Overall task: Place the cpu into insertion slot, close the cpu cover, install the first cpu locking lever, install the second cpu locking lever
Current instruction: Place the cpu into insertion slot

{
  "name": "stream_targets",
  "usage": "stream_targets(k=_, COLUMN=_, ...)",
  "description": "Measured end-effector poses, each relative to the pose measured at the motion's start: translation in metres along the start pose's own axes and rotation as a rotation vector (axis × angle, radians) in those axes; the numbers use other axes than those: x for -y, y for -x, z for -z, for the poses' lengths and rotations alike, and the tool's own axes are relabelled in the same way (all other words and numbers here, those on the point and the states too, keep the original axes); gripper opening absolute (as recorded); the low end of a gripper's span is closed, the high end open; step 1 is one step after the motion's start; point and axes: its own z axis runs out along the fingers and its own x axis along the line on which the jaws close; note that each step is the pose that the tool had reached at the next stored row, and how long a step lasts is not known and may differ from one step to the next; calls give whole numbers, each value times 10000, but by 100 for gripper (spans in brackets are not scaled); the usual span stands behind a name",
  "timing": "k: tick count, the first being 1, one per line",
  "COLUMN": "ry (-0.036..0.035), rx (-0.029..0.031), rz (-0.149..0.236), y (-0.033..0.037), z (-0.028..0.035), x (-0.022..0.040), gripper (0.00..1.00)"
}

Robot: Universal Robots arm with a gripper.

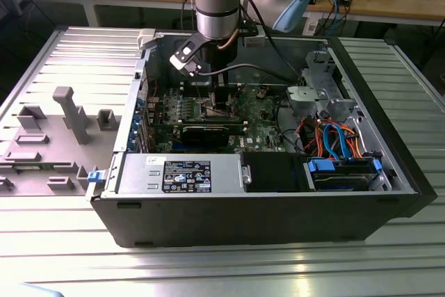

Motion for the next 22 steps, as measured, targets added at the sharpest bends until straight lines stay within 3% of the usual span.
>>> stream_targets(k=22, ry=-2, rx=12, rz=-140, y=-59, z=-53, x=2, gripper=55)
